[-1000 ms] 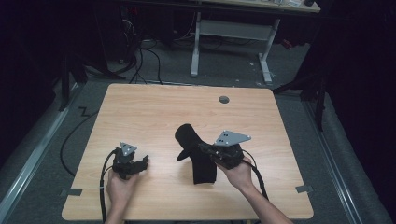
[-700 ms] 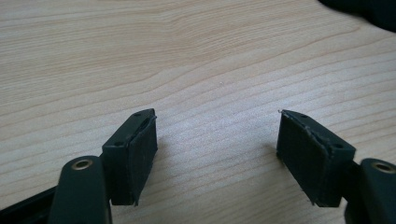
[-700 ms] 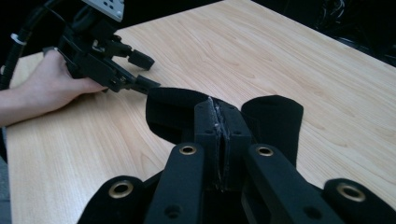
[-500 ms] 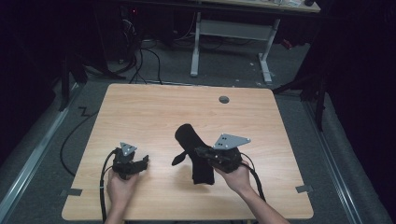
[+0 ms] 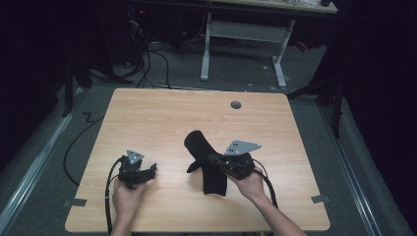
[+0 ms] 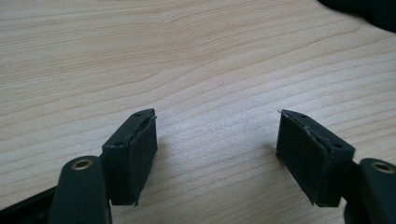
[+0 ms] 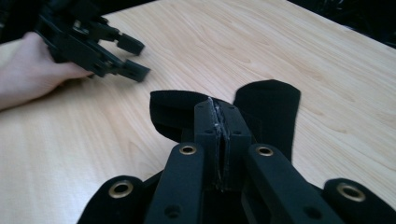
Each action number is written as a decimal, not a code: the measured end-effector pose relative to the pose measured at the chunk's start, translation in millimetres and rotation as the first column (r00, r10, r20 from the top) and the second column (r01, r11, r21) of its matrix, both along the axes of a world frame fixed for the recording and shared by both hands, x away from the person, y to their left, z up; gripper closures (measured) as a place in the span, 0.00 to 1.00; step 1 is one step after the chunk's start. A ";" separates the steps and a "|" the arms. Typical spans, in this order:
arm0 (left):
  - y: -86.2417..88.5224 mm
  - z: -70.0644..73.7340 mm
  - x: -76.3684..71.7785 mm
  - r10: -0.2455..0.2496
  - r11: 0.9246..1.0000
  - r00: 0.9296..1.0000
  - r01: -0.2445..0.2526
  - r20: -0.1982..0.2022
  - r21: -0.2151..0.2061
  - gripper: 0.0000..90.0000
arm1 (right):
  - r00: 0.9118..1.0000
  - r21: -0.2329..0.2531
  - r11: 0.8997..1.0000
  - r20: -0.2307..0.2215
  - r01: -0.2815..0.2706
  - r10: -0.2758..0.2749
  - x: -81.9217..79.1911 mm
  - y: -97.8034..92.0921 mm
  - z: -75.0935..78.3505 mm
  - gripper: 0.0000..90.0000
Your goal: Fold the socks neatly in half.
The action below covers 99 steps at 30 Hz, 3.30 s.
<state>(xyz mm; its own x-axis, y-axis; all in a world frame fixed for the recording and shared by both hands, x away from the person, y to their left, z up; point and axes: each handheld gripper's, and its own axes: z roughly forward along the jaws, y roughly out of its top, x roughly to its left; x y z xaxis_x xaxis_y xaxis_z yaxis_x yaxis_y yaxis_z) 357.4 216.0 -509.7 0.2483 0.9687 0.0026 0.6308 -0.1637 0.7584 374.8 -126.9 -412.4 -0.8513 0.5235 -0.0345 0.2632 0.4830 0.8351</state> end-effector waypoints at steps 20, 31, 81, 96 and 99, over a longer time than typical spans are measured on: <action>-0.6 0.5 0.2 -0.020 0.999 1.000 0.020 -0.001 -0.037 0.33 | 1.000 -0.044 0.999 -0.004 0.016 -0.016 26.3 13.6 -29.0 0.98; -36.6 31.4 16.9 -0.152 0.969 0.988 0.154 0.025 -0.194 0.38 | 0.996 -0.056 0.998 -0.080 0.026 -0.030 36.9 11.4 -55.7 0.96; -94.9 34.6 49.3 -0.309 0.944 0.951 0.307 0.001 -0.120 0.96 | 0.988 -0.138 0.989 -0.139 0.051 -0.071 3.2 0.7 -86.6 0.93; -93.3 60.9 54.4 -0.305 0.942 0.949 0.313 0.083 -0.123 0.96 | 0.994 -0.111 0.992 -0.082 0.063 -0.072 -3.0 -4.1 -76.9 0.99; -90.0 63.9 56.5 -0.298 0.945 0.951 0.307 0.083 -0.115 0.96 | 0.995 -0.104 0.993 -0.077 0.060 -0.068 -3.6 -6.8 -72.9 0.99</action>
